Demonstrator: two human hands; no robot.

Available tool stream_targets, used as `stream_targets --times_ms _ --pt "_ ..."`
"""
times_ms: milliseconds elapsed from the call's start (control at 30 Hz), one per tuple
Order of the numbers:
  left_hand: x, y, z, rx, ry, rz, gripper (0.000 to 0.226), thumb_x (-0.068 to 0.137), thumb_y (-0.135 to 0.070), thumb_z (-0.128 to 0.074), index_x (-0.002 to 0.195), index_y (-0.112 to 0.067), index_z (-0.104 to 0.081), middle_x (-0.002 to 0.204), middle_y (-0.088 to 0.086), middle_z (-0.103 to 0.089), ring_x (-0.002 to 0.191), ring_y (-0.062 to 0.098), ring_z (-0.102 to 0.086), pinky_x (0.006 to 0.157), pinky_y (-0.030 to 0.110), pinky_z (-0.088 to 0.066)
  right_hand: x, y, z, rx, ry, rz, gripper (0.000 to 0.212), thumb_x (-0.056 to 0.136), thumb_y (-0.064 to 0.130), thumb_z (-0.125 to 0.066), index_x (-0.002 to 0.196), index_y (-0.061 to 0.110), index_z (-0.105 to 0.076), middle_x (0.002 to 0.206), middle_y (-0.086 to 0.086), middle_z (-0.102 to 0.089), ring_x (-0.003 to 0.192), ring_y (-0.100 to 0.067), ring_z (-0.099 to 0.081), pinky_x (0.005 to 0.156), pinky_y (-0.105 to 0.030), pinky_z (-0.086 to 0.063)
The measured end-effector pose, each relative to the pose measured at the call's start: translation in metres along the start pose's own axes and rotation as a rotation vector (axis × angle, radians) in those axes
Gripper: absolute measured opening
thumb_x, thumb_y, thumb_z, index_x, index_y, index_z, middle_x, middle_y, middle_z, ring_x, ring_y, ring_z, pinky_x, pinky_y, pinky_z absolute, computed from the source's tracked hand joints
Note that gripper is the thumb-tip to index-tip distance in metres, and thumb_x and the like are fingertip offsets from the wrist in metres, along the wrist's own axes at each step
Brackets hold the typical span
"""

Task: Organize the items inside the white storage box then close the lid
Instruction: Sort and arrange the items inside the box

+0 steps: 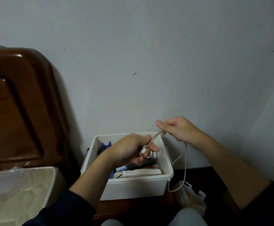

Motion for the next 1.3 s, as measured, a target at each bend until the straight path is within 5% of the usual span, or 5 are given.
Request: stream_targets --times_ms 500,833,1000,1133,1300 --pt "0.005 -0.023 -0.014 0.173 -0.027 -0.121 0.037 0.113 -0.034 -0.047 0.123 -0.004 -0.068 0.074 0.001 -0.065 0.061 0.014 -0.059 0.058 0.026 -0.046 -0.001 0.023 -0.014 -0.090 0.044 0.098 0.055 0.096 0.068 -0.059 0.068 0.024 -0.074 0.056 -0.004 -0.056 0.052 -0.006 -0.044 0.057 -0.029 -0.037" --pt "0.009 -0.014 0.023 0.113 -0.330 -0.169 0.031 0.105 -0.038 -0.059 0.086 -0.015 -0.067 0.066 -0.004 -0.041 0.047 0.007 -0.033 0.046 0.022 -0.031 -0.008 0.012 0.011 -0.164 -0.073 -0.096 0.075 0.074 0.098 -0.052 0.063 0.024 -0.048 0.053 0.008 -0.033 0.042 -0.010 -0.030 0.051 -0.025 -0.029" --pt "0.019 0.000 -0.017 0.254 -0.114 -0.095 0.095 0.074 -0.079 -0.076 0.150 -0.032 -0.045 0.134 -0.011 -0.060 0.097 -0.003 -0.064 0.071 0.014 -0.051 -0.004 0.030 0.003 0.267 -0.019 -0.088 0.064 0.083 0.081 -0.065 0.058 0.027 -0.042 0.058 0.007 -0.028 0.049 -0.014 -0.021 0.042 -0.023 -0.022" --pt "0.026 -0.004 -0.043 0.386 -0.031 -0.128 0.113 0.071 -0.073 -0.084 0.163 -0.041 -0.027 0.164 -0.012 -0.036 0.147 0.016 -0.041 0.119 0.038 -0.041 -0.003 0.047 -0.010 0.515 0.096 -0.106 0.056 0.082 0.071 -0.074 0.058 0.025 -0.052 0.058 0.005 -0.026 0.048 -0.012 -0.018 0.039 -0.023 -0.019" --pt "0.025 -0.012 -0.058 0.225 0.087 -0.229 0.035 0.106 -0.040 -0.063 0.116 -0.008 -0.073 0.096 -0.015 -0.076 0.079 -0.007 -0.066 0.083 0.013 -0.051 0.000 0.050 -0.015 0.837 0.105 -0.162 0.044 0.093 0.053 -0.074 0.072 0.019 -0.055 0.058 0.006 -0.024 0.044 -0.007 -0.023 0.035 -0.020 -0.021"
Point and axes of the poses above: each hand's wrist, its own x-axis towards the middle knuckle, its own z-axis out of the back of the hand, y = z × x, the point moved 8 cm from there along x, towards the middle knuckle
